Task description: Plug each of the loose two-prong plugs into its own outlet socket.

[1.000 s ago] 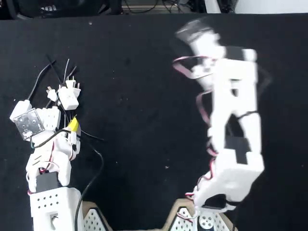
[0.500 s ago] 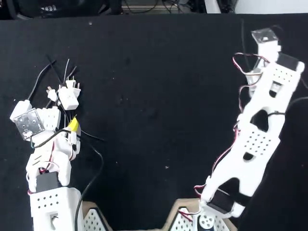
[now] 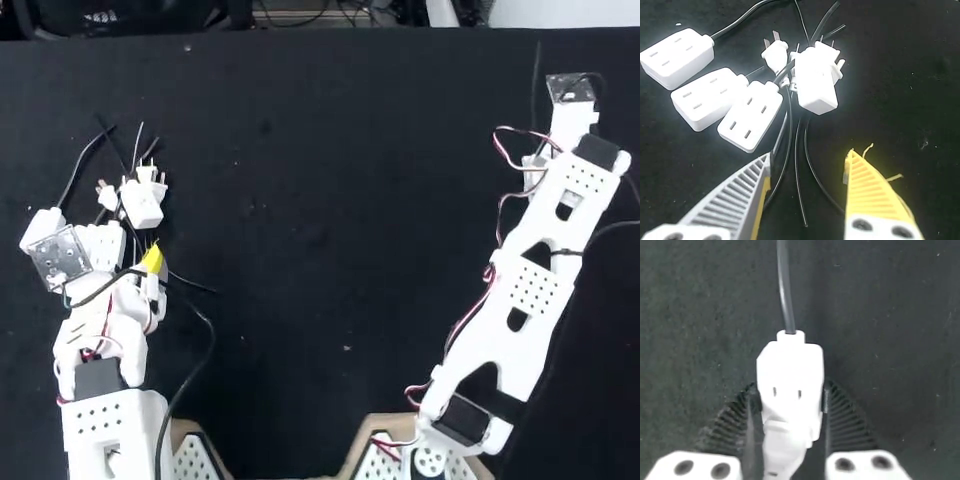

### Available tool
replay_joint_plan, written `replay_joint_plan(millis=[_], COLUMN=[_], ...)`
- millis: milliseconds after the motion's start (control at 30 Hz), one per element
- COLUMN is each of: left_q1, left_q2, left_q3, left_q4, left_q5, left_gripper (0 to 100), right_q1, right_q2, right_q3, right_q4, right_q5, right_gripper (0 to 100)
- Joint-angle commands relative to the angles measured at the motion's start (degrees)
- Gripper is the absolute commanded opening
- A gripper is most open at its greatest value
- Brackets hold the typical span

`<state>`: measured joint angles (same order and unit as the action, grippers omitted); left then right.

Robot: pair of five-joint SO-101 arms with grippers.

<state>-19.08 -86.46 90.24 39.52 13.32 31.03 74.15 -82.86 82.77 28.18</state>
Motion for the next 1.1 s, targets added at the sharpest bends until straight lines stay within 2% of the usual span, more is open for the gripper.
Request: replay_joint_plan(millis=[0,67,267,433,533,800,967,1067], left_q1=[-0.1,-0.1,-0.1,-0.1,-0.1,2.9,2.5,2.4], left_q2=[-0.5,-0.5,-0.5,-0.5,-0.5,-0.5,-0.5,-0.5], left_q3=[-2.6,-2.6,-2.6,-2.6,-2.6,-2.4,-2.3,-2.3], left_q4=[-0.2,-0.2,-0.2,-0.2,-0.2,-0.2,-0.2,-0.2], left_q5=[0.4,0.4,0.4,0.4,0.4,0.0,0.0,0.0], left_gripper=[23,23,23,23,23,23,23,23], right_q1=[-1.1,-1.3,-2.2,-4.4,-6.1,-15.5,-20.1,-23.6], right_q2=[-1.0,-1.1,-1.4,-8.6,-14.4,-29.6,-36.7,-43.9], right_q3=[-3.0,-4.0,-13.4,-12.3,-12.8,-12.8,-8.3,2.2], right_q4=[0.4,0.1,0.1,-0.6,-0.4,18.5,18.6,18.7], right_q5=[-0.4,-0.5,-0.5,-1.1,-4.7,-6.9,-11.9,-15.6], right_gripper=[22.5,25.3,25.4,25.4,25.4,25.4,25.4,25.4])
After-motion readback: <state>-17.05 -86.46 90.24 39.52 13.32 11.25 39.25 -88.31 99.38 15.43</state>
